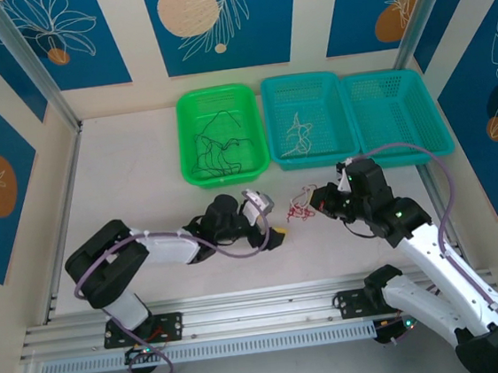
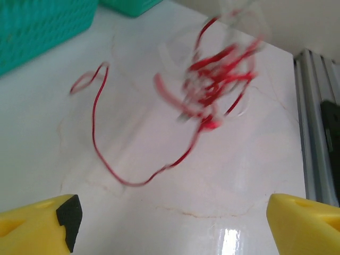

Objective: Untangle the cables

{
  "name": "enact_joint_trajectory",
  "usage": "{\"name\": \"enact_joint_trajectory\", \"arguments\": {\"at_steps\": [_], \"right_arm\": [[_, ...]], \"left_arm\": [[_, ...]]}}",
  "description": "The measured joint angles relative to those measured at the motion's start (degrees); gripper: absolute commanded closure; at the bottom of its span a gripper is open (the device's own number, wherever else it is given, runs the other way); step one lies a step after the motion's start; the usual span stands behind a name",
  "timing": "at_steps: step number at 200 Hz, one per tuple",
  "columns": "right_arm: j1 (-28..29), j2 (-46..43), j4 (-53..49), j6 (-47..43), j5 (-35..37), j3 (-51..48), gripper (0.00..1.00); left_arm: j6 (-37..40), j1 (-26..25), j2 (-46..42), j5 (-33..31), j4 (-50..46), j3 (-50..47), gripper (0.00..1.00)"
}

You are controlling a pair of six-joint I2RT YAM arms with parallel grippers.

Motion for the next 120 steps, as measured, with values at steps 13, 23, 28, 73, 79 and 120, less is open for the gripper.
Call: {"name": "enact_joint_trajectory", "arguments": {"at_steps": [13, 23, 28, 73, 79, 120], "right_arm": [[0.0, 0.1, -0.2, 0.5, -0.6, 0.1, 1.00], [0.0, 0.1, -0.6, 0.7, -0.8, 0.1, 1.00], [0.0, 0.1, -0.9, 0.9, -0.9, 0.2, 1.00], [1.4, 0.1, -1.0, 3.2, -1.5, 0.8, 1.00], [1.6, 0.1, -0.9, 3.7, -1.5, 0.8, 1.00], [3.4, 0.1, -0.4, 5.8, -1.8, 0.9, 1.00]], "left_arm": [[5.7, -1.1, -3.1, -0.9, 0.0, -0.6, 0.10], [9.2, -1.6, -5.7, -2.2, 0.0, -1.0, 0.10], [11.3, -1.7, -7.2, -2.7, -0.1, -1.1, 0.10], [21.6, -3.4, -13.5, -5.7, -0.3, 0.5, 0.15], [22.4, -4.0, -13.2, -6.0, -0.3, 1.2, 0.17], [24.9, -5.3, -7.0, -7.0, 0.0, 6.0, 0.30]]}}
